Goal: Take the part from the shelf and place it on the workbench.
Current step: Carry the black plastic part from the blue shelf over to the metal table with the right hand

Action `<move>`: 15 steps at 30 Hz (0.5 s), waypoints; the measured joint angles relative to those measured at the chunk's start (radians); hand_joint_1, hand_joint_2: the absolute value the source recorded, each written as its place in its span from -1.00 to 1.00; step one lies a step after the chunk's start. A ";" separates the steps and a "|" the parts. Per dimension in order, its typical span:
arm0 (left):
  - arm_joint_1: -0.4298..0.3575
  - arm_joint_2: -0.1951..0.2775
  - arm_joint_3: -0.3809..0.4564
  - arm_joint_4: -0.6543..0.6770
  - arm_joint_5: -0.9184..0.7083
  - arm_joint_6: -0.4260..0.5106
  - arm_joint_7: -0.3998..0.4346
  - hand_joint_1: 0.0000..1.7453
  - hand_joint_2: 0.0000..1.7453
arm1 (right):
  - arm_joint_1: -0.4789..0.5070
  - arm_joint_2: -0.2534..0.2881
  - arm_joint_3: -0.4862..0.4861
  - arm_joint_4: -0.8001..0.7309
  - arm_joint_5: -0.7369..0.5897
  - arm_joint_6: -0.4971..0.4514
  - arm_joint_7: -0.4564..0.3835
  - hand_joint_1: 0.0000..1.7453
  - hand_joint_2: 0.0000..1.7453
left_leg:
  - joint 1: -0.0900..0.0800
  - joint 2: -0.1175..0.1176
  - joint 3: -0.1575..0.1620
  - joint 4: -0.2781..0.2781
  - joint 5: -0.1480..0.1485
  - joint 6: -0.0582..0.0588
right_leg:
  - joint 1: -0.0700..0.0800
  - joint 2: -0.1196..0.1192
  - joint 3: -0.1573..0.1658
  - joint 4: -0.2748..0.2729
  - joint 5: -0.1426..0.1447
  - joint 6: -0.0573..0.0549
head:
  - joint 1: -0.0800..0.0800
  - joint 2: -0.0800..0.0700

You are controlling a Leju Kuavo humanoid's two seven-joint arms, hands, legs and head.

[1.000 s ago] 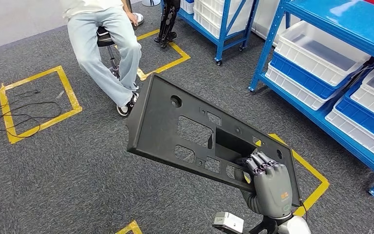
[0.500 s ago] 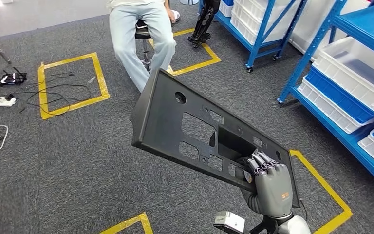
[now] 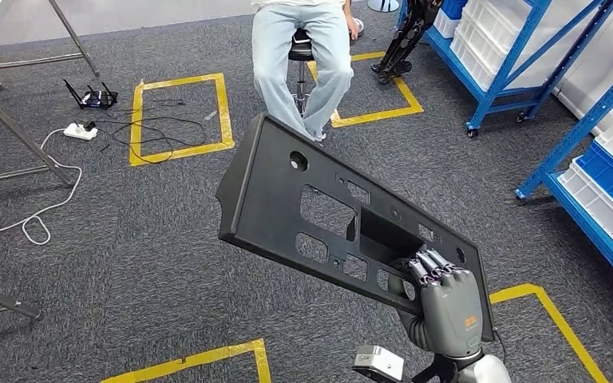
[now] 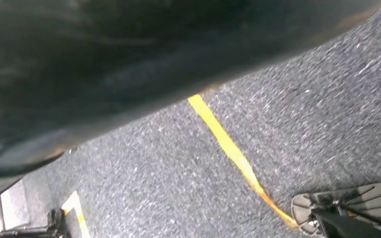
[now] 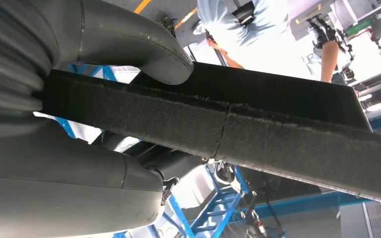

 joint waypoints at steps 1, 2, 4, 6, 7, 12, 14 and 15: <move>0.003 0.000 0.000 0.000 0.000 0.000 0.001 -1.00 -1.00 | 0.000 0.000 -0.001 0.000 -0.002 0.000 -0.001 1.00 1.00 | 0.002 -0.005 -0.002 -0.002 0.003 -0.006 | -0.002 -0.011 0.003 -0.002 0.003 -0.007 | 0.000 0.000; 0.005 0.001 0.001 0.000 -0.001 0.000 0.003 -1.00 -1.00 | 0.000 0.000 -0.002 0.000 -0.005 0.000 -0.002 1.00 1.00 | 0.002 0.005 -0.006 0.002 0.000 -0.011 | -0.004 -0.022 0.007 -0.005 0.007 -0.014 | 0.000 0.000; 0.006 0.002 0.002 0.000 -0.004 -0.001 0.006 -1.00 -1.00 | 0.004 0.001 -0.005 0.000 -0.009 -0.002 -0.005 1.00 1.00 | 0.001 0.062 -0.032 0.061 -0.038 -0.017 | -0.010 -0.049 0.011 -0.012 0.012 -0.028 | -0.004 0.000; 0.005 0.003 0.002 0.000 -0.007 -0.001 0.009 -1.00 -1.00 | 0.010 0.002 -0.006 0.000 -0.014 -0.004 -0.006 1.00 1.00 | 0.004 0.117 -0.087 0.185 -0.107 -0.024 | -0.007 -0.076 0.014 -0.012 0.010 -0.037 | -0.007 0.000; 0.005 0.003 0.002 0.000 -0.009 -0.001 0.011 -1.00 -1.00 | 0.012 0.002 -0.006 0.001 -0.016 -0.005 -0.007 1.00 1.00 | 0.007 0.127 -0.112 0.240 -0.129 -0.029 | -0.005 -0.091 0.015 -0.012 0.009 -0.039 | -0.006 0.000; 0.007 0.006 0.002 0.000 -0.015 -0.001 0.015 -1.00 -1.00 | 0.015 0.005 -0.007 0.005 -0.021 -0.007 -0.010 1.00 1.00 | 0.017 0.183 -0.015 0.087 -0.048 -0.038 | 0.000 -0.152 0.022 -0.009 -0.003 -0.027 | -0.007 0.000; 0.004 0.006 0.003 0.000 -0.015 -0.001 0.016 -1.00 -1.00 | 0.016 0.006 -0.010 0.005 -0.022 -0.008 -0.010 1.00 1.00 | 0.011 0.201 0.021 0.022 -0.033 -0.028 | 0.005 -0.171 0.027 -0.007 -0.010 -0.014 | -0.002 0.000; 0.004 0.007 0.003 0.000 -0.016 -0.001 0.017 -1.00 -1.00 | 0.016 0.006 -0.011 0.005 -0.024 -0.009 -0.011 1.00 1.00 | 0.005 0.193 0.020 0.018 -0.034 -0.020 | 0.006 -0.180 0.029 -0.008 -0.012 -0.009 | 0.000 0.000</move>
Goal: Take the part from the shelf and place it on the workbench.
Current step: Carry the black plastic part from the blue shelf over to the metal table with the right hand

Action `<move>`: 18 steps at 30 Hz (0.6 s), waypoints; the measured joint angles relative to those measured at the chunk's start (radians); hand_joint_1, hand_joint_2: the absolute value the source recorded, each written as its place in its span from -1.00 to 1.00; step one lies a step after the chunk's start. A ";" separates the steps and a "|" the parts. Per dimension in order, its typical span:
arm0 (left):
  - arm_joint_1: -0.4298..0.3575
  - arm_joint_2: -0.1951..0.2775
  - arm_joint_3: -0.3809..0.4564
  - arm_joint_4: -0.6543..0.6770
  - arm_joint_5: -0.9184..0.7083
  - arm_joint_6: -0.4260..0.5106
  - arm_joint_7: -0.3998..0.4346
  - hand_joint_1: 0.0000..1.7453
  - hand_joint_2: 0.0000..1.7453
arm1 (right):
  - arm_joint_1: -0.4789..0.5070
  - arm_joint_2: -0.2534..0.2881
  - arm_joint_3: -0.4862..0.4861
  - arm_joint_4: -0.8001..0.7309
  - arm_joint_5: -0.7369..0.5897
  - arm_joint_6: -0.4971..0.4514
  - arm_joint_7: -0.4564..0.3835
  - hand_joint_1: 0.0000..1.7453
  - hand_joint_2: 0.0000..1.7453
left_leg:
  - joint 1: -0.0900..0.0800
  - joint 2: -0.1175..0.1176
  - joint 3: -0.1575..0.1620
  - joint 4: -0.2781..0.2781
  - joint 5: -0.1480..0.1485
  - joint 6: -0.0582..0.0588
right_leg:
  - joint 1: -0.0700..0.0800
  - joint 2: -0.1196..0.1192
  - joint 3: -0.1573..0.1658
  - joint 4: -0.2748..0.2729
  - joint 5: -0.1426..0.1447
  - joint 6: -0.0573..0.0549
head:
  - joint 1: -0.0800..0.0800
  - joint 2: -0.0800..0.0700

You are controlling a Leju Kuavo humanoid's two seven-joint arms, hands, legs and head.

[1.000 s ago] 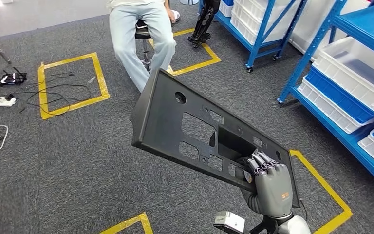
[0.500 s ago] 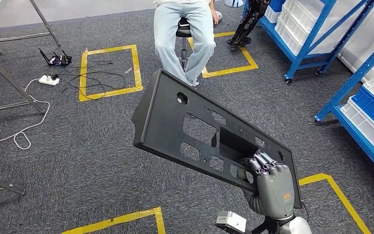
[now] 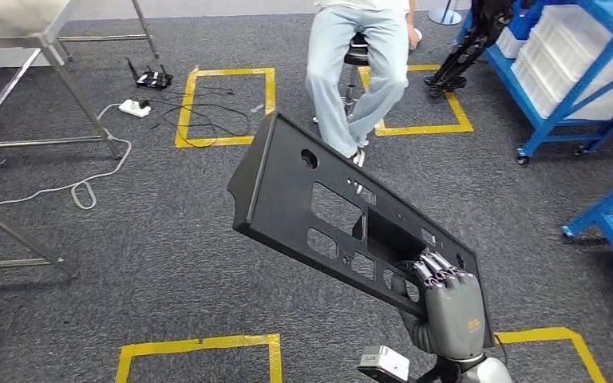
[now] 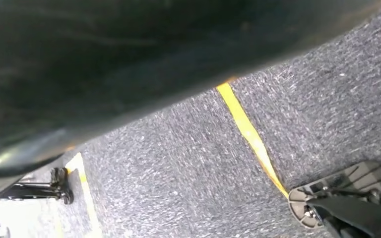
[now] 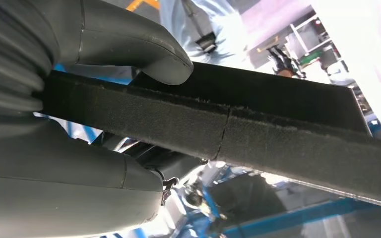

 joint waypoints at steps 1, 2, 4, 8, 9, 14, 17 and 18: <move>0.000 0.001 0.001 0.000 -0.001 0.000 0.003 -1.00 -1.00 | 0.000 0.001 -0.001 0.000 -0.002 -0.001 -0.001 1.00 1.00 | -0.003 -0.013 -0.002 -0.002 0.002 0.009 | -0.001 -0.009 0.005 -0.002 -0.001 0.005 | 0.002 0.000; 0.001 0.001 0.003 0.000 -0.002 0.000 0.006 -1.00 -1.00 | -0.001 0.001 -0.002 0.000 -0.005 -0.001 -0.002 1.00 1.00 | -0.003 -0.025 -0.003 -0.006 0.005 0.016 | -0.003 -0.006 0.006 0.000 -0.004 0.010 | 0.003 0.000; 0.002 0.004 0.006 0.000 -0.004 0.000 0.012 -1.00 -1.00 | 0.001 0.002 -0.003 0.001 -0.011 -0.004 -0.003 1.00 1.00 | 0.000 -0.047 -0.003 -0.013 0.012 0.032 | -0.007 0.042 -0.018 0.049 -0.032 0.012 | 0.005 0.000; 0.002 0.008 0.008 -0.001 -0.004 -0.001 0.014 -1.00 -1.00 | 0.011 0.003 -0.005 0.009 -0.014 -0.007 -0.004 1.00 1.00 | 0.001 -0.100 -0.010 -0.014 0.019 0.047 | -0.010 0.115 -0.143 0.285 -0.116 0.003 | 0.009 0.000; 0.002 0.009 0.008 -0.001 -0.004 -0.002 0.014 -1.00 -1.00 | 0.011 0.003 -0.005 0.012 -0.014 -0.007 -0.004 1.00 1.00 | 0.001 -0.115 -0.011 -0.014 0.020 0.047 | -0.010 0.117 -0.150 0.289 -0.108 0.009 | 0.010 0.000; 0.004 0.009 0.010 -0.001 -0.004 -0.003 0.014 -1.00 -1.00 | 0.012 0.004 -0.005 0.014 -0.014 -0.008 -0.004 1.00 1.00 | -0.002 -0.180 -0.016 -0.013 0.028 0.030 | -0.018 0.190 -0.036 0.022 0.002 0.025 | 0.015 0.000; 0.011 0.010 0.012 -0.001 -0.004 -0.003 0.014 -1.00 -1.00 | 0.015 0.003 -0.007 0.014 -0.016 -0.010 -0.005 1.00 1.00 | 0.000 -0.201 -0.025 -0.014 0.035 0.012 | -0.015 0.170 -0.025 0.008 0.011 0.000 | 0.014 0.000; 0.013 0.011 0.013 -0.001 -0.004 -0.003 0.014 -1.00 -1.00 | 0.016 0.003 -0.008 0.014 -0.016 -0.011 -0.005 1.00 1.00 | -0.001 -0.185 -0.031 -0.002 0.028 0.008 | -0.017 0.158 -0.022 0.005 0.015 -0.008 | 0.013 0.000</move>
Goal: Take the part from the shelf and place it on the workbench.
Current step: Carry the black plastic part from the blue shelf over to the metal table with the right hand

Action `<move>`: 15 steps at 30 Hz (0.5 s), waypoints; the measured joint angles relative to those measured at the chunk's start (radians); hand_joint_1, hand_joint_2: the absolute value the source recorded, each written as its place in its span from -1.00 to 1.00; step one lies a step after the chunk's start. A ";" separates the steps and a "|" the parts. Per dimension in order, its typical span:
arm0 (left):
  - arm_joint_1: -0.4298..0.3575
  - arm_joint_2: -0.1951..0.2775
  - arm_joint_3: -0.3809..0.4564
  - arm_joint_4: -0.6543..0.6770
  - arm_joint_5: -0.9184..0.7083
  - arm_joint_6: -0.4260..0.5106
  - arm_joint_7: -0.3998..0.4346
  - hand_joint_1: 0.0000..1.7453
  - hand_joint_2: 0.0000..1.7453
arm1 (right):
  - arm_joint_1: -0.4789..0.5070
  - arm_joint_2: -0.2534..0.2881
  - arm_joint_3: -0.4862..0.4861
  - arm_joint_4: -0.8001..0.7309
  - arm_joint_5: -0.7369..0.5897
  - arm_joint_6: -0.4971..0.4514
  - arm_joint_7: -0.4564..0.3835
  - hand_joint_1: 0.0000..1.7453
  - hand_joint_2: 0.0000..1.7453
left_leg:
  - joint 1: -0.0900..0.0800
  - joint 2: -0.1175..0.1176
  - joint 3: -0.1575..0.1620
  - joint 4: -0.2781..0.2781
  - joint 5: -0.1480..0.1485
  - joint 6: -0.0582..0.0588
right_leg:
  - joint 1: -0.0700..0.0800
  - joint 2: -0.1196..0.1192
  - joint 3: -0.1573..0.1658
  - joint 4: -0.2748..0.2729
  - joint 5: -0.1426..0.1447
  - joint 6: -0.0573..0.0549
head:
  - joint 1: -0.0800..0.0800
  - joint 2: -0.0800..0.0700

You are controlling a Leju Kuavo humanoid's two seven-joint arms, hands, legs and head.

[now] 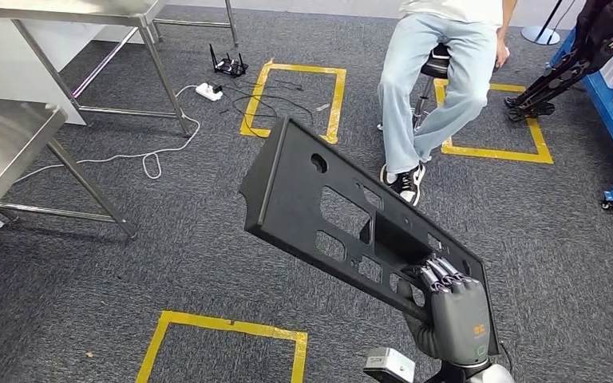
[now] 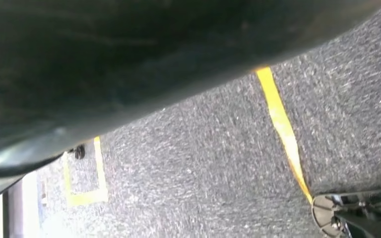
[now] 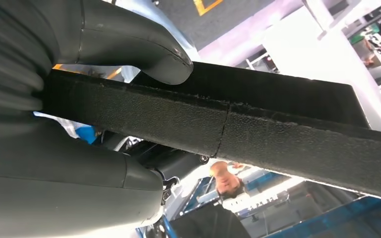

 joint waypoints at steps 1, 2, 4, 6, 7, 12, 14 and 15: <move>0.001 0.001 0.001 0.000 0.000 0.000 0.000 -1.00 -1.00 | 0.001 0.000 -0.001 0.000 -0.001 -0.001 0.000 1.00 1.00 | -0.001 0.028 -0.014 0.030 -0.019 -0.003 | -0.002 -0.014 0.002 -0.003 0.003 -0.009 | -0.003 0.000; 0.002 0.001 0.001 0.000 0.000 0.000 0.000 -1.00 -1.00 | 0.003 0.000 -0.001 0.000 -0.001 -0.002 0.000 1.00 1.00 | -0.003 0.064 -0.035 0.078 -0.049 -0.005 | -0.003 -0.029 0.003 -0.006 0.005 -0.016 | -0.006 0.000; 0.001 0.001 0.001 0.000 0.000 0.000 0.000 -1.00 -1.00 | 0.008 0.000 -0.002 0.000 -0.001 -0.003 0.000 1.00 1.00 | -0.001 0.113 -0.092 0.205 -0.118 -0.009 | 0.003 -0.057 0.004 -0.006 0.004 -0.024 | -0.011 0.000; 0.001 0.001 0.001 0.000 0.000 0.000 0.000 -1.00 -1.00 | 0.010 0.000 -0.002 0.000 -0.001 -0.003 0.000 1.00 1.00 | 0.004 0.126 -0.117 0.265 -0.135 -0.014 | 0.006 -0.086 0.003 -0.005 0.003 -0.024 | -0.011 0.000; 0.001 0.002 0.001 0.000 0.000 0.000 0.000 -1.00 -1.00 | 0.010 0.000 -0.002 0.000 -0.001 -0.003 0.000 1.00 1.00 | 0.006 0.132 -0.101 0.241 -0.117 -0.016 | 0.006 -0.099 0.004 -0.005 0.002 -0.024 | -0.011 0.000; -0.004 0.002 0.001 0.000 0.000 0.000 0.000 -1.00 -1.00 | 0.011 0.000 -0.005 0.000 -0.002 -0.004 -0.001 1.00 1.00 | 0.003 0.199 0.037 0.006 -0.037 -0.004 | 0.019 -0.152 0.014 0.000 -0.016 0.000 | -0.006 0.000; -0.005 0.002 0.001 0.000 0.000 0.001 0.000 -1.00 -1.00 | 0.010 0.000 -0.005 0.000 -0.004 -0.004 -0.001 1.00 1.00 | 0.000 0.173 0.033 0.003 -0.033 0.011 | 0.018 -0.166 0.021 -0.001 -0.018 0.011 | -0.003 0.000; -0.005 0.002 0.001 0.000 0.000 0.001 0.000 -1.00 -1.00 | 0.010 0.000 -0.005 0.000 -0.006 -0.004 -0.002 1.00 1.00 | 0.001 0.160 0.032 0.000 -0.029 0.018 | 0.016 -0.152 0.020 0.007 -0.025 0.015 | -0.002 0.000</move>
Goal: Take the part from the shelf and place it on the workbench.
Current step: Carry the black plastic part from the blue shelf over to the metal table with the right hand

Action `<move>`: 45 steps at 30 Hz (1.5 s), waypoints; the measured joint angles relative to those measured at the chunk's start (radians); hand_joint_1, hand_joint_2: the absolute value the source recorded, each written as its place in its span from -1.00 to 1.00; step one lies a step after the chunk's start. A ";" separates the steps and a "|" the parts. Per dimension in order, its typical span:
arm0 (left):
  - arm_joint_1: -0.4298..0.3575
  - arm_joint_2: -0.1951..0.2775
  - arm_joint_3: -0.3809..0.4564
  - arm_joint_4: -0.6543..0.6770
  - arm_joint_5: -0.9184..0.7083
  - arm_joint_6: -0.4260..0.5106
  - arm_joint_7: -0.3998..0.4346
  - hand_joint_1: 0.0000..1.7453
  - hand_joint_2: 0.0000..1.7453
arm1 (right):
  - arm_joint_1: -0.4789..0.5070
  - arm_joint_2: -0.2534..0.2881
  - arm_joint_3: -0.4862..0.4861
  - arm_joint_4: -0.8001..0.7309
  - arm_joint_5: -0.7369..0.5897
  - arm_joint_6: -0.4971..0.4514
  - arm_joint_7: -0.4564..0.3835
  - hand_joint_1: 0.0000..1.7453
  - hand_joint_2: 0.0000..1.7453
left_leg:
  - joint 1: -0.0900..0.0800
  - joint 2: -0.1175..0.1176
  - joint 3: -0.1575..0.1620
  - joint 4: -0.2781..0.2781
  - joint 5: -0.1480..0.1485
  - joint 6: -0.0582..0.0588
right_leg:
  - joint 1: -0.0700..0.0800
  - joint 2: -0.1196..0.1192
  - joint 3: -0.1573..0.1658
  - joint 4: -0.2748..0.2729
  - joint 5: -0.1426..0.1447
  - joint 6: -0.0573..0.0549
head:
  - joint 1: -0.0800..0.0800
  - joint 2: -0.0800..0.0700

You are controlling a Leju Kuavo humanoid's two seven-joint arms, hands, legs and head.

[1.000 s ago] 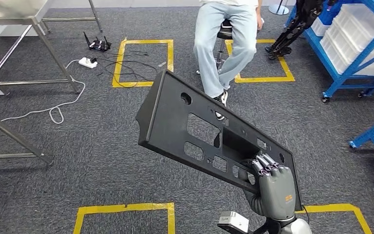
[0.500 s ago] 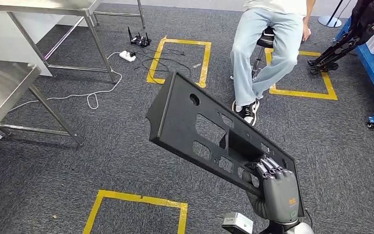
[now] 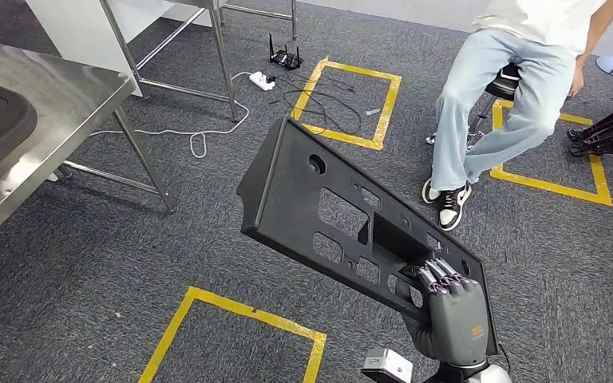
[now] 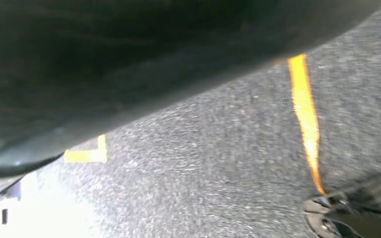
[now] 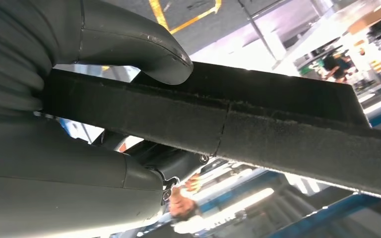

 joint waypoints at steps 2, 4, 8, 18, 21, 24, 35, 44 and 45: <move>-0.001 0.000 0.000 0.000 0.000 0.001 0.001 -1.00 -1.00 | 0.000 0.000 -0.002 0.000 -0.003 -0.001 -0.002 1.00 1.00 | 0.004 -0.022 -0.001 -0.005 0.008 0.014 | -0.004 0.057 -0.033 0.068 -0.037 -0.001 | 0.001 0.000; -0.004 0.001 0.000 0.000 -0.001 0.001 0.000 -1.00 -1.00 | 0.002 -0.001 -0.005 0.000 -0.004 -0.002 -0.003 1.00 1.00 | 0.003 -0.047 -0.007 -0.005 0.011 0.022 | -0.005 0.101 -0.102 0.204 -0.092 -0.010 | 0.003 0.000; -0.004 0.001 0.000 0.000 -0.002 0.001 0.001 -1.00 -1.00 | 0.004 -0.001 -0.010 0.001 -0.004 -0.002 -0.003 1.00 1.00 | 0.003 -0.106 -0.011 -0.005 0.017 0.022 | -0.009 0.116 -0.126 0.222 -0.071 0.010 | 0.004 0.000; 0.006 0.001 0.001 0.000 -0.003 0.000 0.001 -1.00 -1.00 | 0.005 -0.005 -0.021 0.000 -0.005 -0.002 -0.003 1.00 1.00 | -0.001 -0.071 -0.069 0.096 -0.039 -0.022 | -0.015 0.107 -0.019 -0.007 0.025 -0.030 | -0.003 0.000; 0.004 0.001 0.001 0.000 -0.004 0.000 0.000 -1.00 -1.00 | 0.009 -0.006 -0.024 0.000 -0.007 -0.003 -0.003 1.00 1.00 | 0.002 -0.036 -0.140 0.262 -0.114 -0.029 | -0.009 0.067 -0.018 -0.007 0.022 -0.036 | -0.006 0.000; 0.004 0.002 0.001 0.000 -0.004 0.000 -0.002 -1.00 -1.00 | 0.009 -0.006 -0.027 0.000 -0.012 -0.002 -0.004 1.00 1.00 | 0.002 -0.008 -0.074 0.160 -0.050 -0.028 | -0.008 0.030 -0.010 -0.006 0.017 -0.035 | -0.007 0.000; -0.006 0.001 0.002 0.000 -0.003 0.003 -0.004 -1.00 -1.00 | 0.009 -0.012 -0.050 -0.005 -0.019 -0.002 -0.010 1.00 1.00 | 0.000 -0.051 -0.005 -0.005 0.009 0.030 | -0.001 0.106 -0.112 0.234 -0.107 -0.012 | 0.001 0.000; -0.001 -0.001 0.003 0.000 -0.002 0.002 -0.004 -1.00 -1.00 | 0.008 -0.014 -0.052 -0.005 -0.020 -0.002 -0.010 1.00 1.00 | -0.001 -0.167 -0.017 -0.011 0.030 -0.001 | -0.008 0.160 -0.021 0.000 0.012 0.002 | 0.001 0.000; 0.002 0.000 0.004 0.000 -0.002 0.002 -0.004 -1.00 -1.00 | 0.007 -0.014 -0.052 -0.005 -0.021 -0.002 -0.010 1.00 1.00 | 0.000 -0.167 -0.020 -0.012 0.033 -0.007 | -0.010 0.150 -0.019 -0.002 0.016 -0.007 | 0.000 0.000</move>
